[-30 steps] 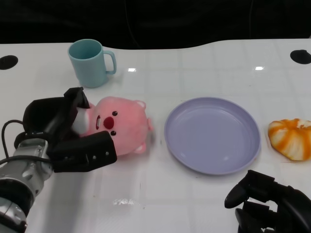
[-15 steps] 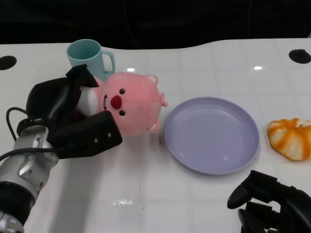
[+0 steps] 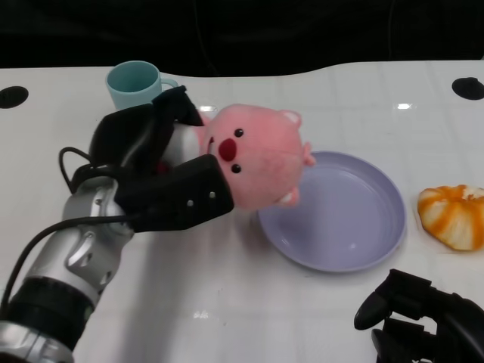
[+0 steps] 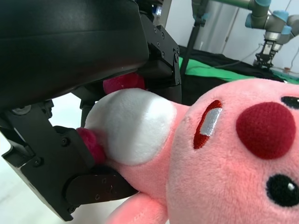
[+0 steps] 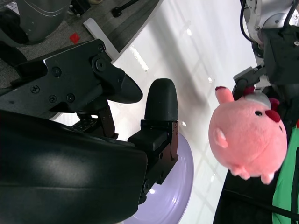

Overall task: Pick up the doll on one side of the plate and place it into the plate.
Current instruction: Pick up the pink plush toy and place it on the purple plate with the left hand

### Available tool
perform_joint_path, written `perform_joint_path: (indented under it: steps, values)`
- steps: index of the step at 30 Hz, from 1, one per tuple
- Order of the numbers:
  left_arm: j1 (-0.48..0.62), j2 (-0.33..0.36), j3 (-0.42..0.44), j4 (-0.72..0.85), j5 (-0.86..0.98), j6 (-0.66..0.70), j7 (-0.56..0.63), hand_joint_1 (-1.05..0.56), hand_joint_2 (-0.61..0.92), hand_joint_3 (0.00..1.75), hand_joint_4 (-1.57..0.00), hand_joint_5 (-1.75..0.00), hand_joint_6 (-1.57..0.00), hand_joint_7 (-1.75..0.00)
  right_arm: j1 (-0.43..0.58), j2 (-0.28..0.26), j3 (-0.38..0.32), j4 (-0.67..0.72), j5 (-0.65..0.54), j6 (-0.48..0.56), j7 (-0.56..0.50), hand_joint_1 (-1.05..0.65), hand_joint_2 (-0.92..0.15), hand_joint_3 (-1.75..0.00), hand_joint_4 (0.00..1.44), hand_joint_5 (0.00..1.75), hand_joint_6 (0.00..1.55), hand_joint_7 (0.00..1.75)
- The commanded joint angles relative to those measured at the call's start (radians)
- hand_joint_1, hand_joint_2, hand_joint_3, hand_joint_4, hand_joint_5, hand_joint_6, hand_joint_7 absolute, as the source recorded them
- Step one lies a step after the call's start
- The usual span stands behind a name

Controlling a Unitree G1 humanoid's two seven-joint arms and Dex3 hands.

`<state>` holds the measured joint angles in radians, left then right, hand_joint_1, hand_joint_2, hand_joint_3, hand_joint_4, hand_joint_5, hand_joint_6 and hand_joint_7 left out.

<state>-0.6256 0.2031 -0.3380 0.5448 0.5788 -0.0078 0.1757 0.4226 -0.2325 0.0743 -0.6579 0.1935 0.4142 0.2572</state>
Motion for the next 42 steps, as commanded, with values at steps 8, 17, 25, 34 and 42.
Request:
perform_joint_path:
  steps: [8,17,25,34,42]
  values:
    - [-0.105,-0.128,-0.055,0.068,0.011,0.054,-0.043,-0.19,0.41,1.23,-0.96,-1.74,-0.79,-1.72,0.015,-0.005,-0.002,-0.014,0.0,-0.013,0.001,-0.11,-0.7,-1.0,0.63,1.75,0.47,1.48]
    - [-0.176,-0.226,-0.116,0.198,0.034,0.065,-0.022,-0.18,0.47,1.07,-0.93,-1.75,-0.73,-1.75,0.016,-0.004,0.003,-0.017,0.002,-0.008,0.003,-0.12,-0.69,-1.01,0.65,1.75,0.47,1.48]
    - [-0.25,-0.288,-0.141,0.325,0.041,0.058,-0.006,-0.24,0.55,1.02,-0.89,-1.75,-0.69,-1.75,0.028,-0.001,0.015,-0.029,0.001,-0.009,0.003,-0.12,-0.68,-1.03,0.65,1.75,0.47,1.48]
    - [-0.289,-0.307,-0.118,0.397,0.0,0.031,-0.047,-0.25,0.7,0.53,-0.79,-1.75,-0.79,-0.98,0.03,-0.002,0.015,-0.039,0.01,-0.004,0.004,-0.13,-0.67,-1.05,0.65,1.75,0.48,1.48]
    - [-0.288,-0.283,-0.145,0.376,0.009,0.044,-0.139,-0.56,0.92,0.35,-0.2,-0.54,-0.42,-0.09,0.031,-0.01,0.012,-0.032,0.007,-0.015,0.013,-0.13,-0.65,-1.06,0.65,1.75,0.48,1.48]
